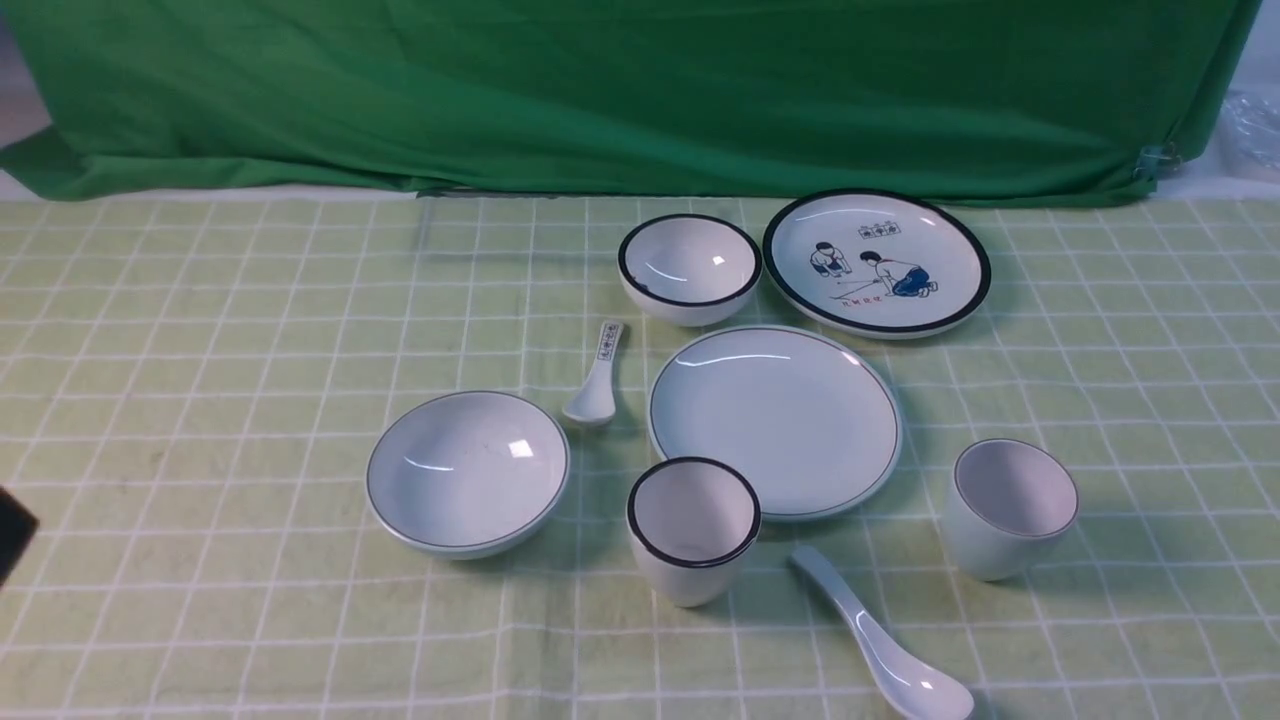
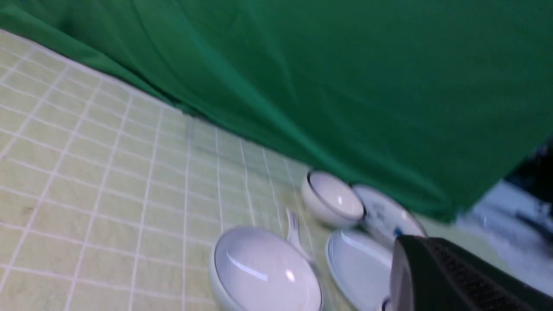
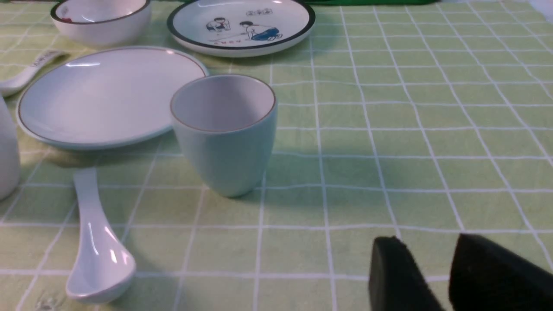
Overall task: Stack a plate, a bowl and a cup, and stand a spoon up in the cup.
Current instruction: Use the left arm to grab a blue rice bowl
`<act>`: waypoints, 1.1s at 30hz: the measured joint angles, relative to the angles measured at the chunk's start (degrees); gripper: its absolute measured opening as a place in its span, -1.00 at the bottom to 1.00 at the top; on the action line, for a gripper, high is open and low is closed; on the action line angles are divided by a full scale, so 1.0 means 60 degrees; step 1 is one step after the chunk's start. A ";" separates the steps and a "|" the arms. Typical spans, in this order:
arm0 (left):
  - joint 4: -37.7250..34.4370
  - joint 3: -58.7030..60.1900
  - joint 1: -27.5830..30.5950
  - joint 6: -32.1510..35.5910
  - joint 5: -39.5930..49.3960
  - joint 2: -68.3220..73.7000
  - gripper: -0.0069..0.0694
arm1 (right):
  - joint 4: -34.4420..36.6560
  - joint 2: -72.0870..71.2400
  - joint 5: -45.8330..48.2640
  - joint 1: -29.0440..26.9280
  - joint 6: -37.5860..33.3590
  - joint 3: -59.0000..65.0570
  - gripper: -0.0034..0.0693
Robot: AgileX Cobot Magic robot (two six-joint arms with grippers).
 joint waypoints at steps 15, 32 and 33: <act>0.1524 -0.3865 -0.3463 0.3388 0.3685 0.7503 -0.79 | 0.0000 0.0000 0.0000 -0.0007 0.0000 0.0000 -0.25; 0.3579 -0.5543 -0.4395 0.3538 0.3732 1.1162 -0.65 | 0.2586 0.0311 -0.0844 0.0163 0.2890 -0.0896 -0.40; 0.3609 -0.5543 -0.4395 0.3568 0.3658 1.1210 -0.63 | 0.2597 0.0422 -0.0715 0.0214 0.2796 -0.1005 -0.43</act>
